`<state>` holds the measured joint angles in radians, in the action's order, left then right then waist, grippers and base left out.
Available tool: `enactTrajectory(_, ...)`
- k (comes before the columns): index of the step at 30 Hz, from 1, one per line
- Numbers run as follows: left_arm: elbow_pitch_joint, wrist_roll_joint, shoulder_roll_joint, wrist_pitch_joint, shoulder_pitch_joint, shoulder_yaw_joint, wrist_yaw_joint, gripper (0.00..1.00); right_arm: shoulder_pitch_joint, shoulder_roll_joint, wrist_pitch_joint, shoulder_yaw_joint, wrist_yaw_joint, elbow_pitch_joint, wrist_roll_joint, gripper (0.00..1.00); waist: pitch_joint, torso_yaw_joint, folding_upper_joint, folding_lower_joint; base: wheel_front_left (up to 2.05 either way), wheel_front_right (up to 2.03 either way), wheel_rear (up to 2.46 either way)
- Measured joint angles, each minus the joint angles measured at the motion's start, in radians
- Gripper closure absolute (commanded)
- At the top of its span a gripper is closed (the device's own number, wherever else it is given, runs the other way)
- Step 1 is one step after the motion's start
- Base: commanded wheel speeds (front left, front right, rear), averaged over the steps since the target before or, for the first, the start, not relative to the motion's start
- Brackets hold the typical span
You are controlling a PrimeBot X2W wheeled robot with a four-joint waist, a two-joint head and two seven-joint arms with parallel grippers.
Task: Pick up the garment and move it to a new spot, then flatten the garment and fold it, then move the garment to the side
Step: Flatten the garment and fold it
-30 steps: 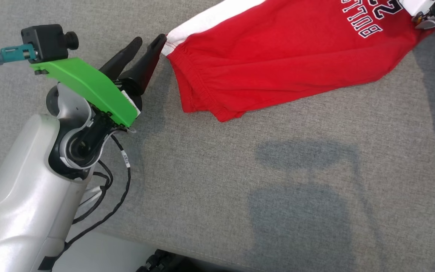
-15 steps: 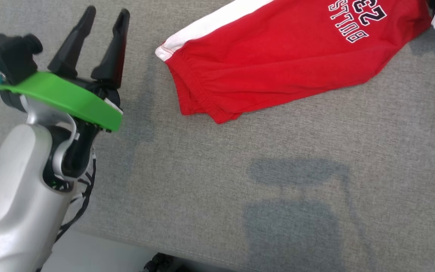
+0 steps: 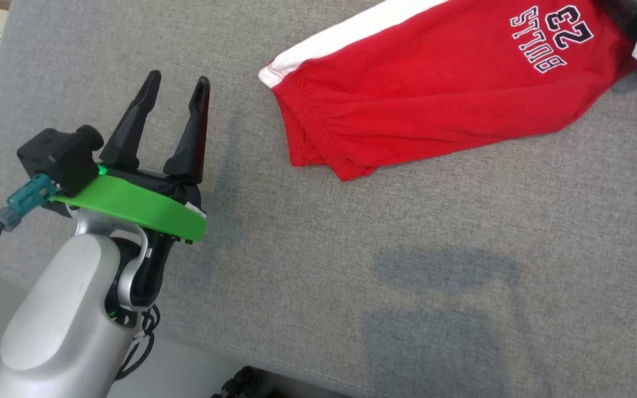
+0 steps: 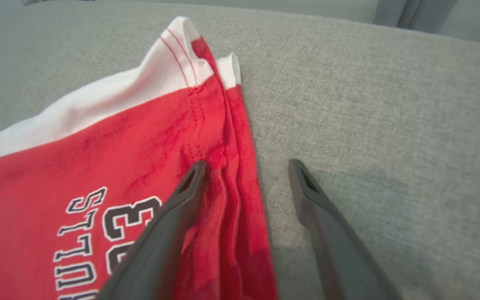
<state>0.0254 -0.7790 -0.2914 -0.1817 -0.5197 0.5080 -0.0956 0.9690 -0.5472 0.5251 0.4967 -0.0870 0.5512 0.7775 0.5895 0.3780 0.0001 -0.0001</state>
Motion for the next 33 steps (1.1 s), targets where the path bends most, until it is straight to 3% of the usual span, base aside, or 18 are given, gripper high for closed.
enactTrajectory(3,0.009,0.000,0.009,-0.018,0.017,-0.002,-0.001,0.00,0.000,-0.007,0.054,0.026,-0.001,0.008,0.000,0.00,-0.014,0.005,0.0000,0.0000,0.00,0.00,0.00)
enactTrajectory(4,0.012,0.000,0.014,-0.022,0.021,-0.003,-0.001,0.00,0.000,-0.011,0.070,0.035,-0.001,0.009,-0.001,0.17,-0.019,0.007,0.0000,0.0000,0.00,0.00,0.00)
enactTrajectory(5,0.016,0.000,0.018,-0.023,0.026,-0.003,-0.001,0.00,0.001,-0.014,0.082,0.047,-0.001,0.009,-0.004,0.51,-0.024,0.008,0.0000,0.0000,0.00,0.00,0.00)
enactTrajectory(7,0.023,0.000,0.026,-0.026,0.030,-0.003,-0.001,0.00,0.000,-0.018,0.105,0.062,-0.008,0.012,-0.006,0.76,-0.035,0.010,0.0000,0.0000,0.00,0.00,0.00)
enactTrajectory(8,0.025,0.000,0.027,-0.030,0.032,-0.004,-0.001,0.00,-0.002,-0.020,0.111,0.070,-0.009,0.013,-0.008,1.00,-0.041,0.011,0.0000,0.0000,0.00,0.00,0.00)
enactTrajectory(17,0.054,-0.011,0.028,-0.044,0.078,-0.036,-0.001,0.00,-0.070,0.041,0.127,0.011,-0.011,0.014,0.090,1.00,-0.095,-0.005,0.0000,0.0000,0.00,0.00,0.00)
enactTrajectory(33,0.115,-0.028,0.006,-0.057,0.188,-0.058,-0.002,0.00,-0.252,0.079,0.072,-0.148,-0.018,-0.031,0.318,1.00,-0.249,-0.108,0.0000,0.0000,0.00,0.00,0.00)
